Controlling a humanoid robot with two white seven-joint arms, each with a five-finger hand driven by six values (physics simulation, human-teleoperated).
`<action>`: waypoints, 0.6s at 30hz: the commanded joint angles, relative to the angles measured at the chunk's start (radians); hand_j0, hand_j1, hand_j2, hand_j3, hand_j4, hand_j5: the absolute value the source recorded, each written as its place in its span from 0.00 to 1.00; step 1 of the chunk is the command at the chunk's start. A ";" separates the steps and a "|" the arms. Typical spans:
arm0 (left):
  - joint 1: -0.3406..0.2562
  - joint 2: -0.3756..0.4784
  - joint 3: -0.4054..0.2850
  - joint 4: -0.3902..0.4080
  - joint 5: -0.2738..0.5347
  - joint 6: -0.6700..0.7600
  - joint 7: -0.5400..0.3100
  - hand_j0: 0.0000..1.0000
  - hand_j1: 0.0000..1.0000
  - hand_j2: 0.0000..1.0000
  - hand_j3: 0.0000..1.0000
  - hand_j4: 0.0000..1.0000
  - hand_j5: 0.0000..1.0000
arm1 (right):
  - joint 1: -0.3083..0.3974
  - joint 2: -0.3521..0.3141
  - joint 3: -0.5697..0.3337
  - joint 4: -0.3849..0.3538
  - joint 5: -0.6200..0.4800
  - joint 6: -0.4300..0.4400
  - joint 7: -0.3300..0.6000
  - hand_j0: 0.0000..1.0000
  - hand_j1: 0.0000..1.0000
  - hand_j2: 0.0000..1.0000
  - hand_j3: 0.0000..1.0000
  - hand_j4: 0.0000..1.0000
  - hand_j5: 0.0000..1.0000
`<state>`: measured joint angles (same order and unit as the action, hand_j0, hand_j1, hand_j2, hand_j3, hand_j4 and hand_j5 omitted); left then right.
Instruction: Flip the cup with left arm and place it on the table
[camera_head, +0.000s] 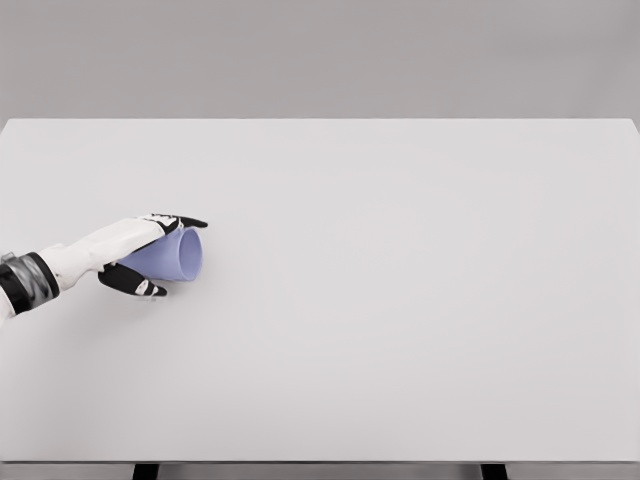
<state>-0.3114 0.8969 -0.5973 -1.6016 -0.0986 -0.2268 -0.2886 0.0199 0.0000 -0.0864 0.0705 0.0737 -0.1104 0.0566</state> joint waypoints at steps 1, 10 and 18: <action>0.000 0.000 0.001 0.000 0.004 0.006 0.000 0.87 0.87 0.87 0.87 0.87 0.87 | 0.000 0.000 -0.001 0.000 0.000 0.000 0.000 1.00 1.00 1.00 1.00 1.00 1.00; -0.002 -0.010 0.001 0.015 0.004 0.021 0.000 0.86 0.86 0.86 0.86 0.86 0.86 | 0.000 0.000 0.000 0.000 0.000 0.000 0.000 1.00 1.00 1.00 1.00 1.00 1.00; -0.009 -0.026 -0.001 0.026 0.002 0.020 0.000 0.72 0.72 0.72 0.72 0.72 0.72 | 0.000 0.000 0.000 0.000 0.000 0.000 0.000 1.00 1.00 1.00 1.00 1.00 1.00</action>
<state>-0.3206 0.8724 -0.5982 -1.5764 -0.0999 -0.2070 -0.2886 0.0199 0.0000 -0.0862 0.0705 0.0737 -0.1104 0.0566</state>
